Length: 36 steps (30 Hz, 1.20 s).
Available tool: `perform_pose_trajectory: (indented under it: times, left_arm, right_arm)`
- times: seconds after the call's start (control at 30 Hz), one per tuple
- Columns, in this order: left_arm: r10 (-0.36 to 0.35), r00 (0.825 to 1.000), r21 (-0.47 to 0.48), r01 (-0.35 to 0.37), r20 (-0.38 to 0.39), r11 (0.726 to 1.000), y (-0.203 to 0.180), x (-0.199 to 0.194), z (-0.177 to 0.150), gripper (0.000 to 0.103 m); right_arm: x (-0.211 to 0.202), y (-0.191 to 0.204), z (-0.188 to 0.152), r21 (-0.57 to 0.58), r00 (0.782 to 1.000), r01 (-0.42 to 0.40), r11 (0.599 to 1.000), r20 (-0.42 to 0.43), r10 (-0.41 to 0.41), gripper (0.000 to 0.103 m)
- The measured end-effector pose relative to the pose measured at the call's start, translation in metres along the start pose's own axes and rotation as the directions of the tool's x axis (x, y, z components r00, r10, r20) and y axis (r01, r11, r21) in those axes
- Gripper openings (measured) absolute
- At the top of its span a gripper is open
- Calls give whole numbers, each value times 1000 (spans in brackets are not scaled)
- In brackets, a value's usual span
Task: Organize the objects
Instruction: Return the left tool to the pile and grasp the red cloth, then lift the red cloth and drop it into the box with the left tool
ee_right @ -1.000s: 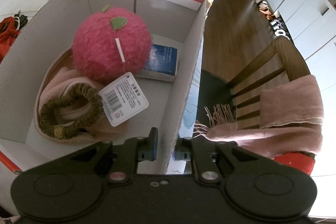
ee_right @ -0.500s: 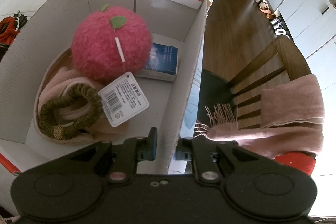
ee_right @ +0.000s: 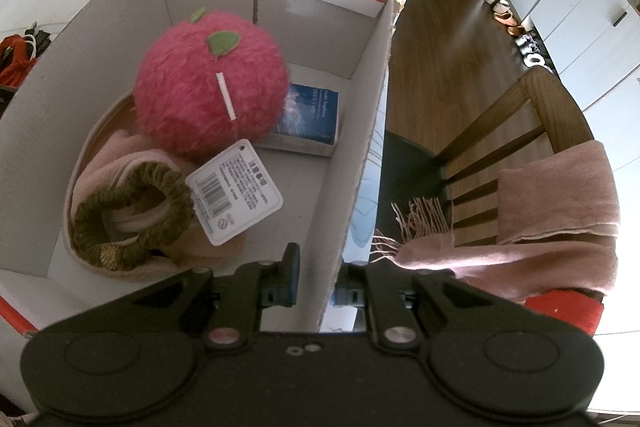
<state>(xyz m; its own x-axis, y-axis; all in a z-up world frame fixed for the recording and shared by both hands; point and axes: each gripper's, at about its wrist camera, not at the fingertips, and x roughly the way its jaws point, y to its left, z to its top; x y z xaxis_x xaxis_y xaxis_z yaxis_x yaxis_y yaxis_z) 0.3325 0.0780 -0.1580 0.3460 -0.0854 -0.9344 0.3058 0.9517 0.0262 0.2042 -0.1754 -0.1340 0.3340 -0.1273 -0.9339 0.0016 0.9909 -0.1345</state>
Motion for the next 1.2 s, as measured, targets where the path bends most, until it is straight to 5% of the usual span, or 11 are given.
perform_pose_trajectory:
  times: [0.27,0.67,0.93,1.2]
  left_arm:
    - [-24,998,-36,26,51,999,24,-37,-5,16]
    - [-32,991,42,27,127,999,45,-126,3,14]
    - [-92,979,181,58,184,982,18,-176,9,14]
    - [-165,946,301,78,278,951,-21,-219,17,14]
  right_arm:
    - [0,0,0,-3,1000,0,1000,1,0,13]
    - [-1,0,2,-10,1000,1,1000,3,-1,12]
    - [-1,0,2,-10,1000,0,1000,3,0,12]
    - [-1,0,2,-6,1000,-3,1000,5,3,11]
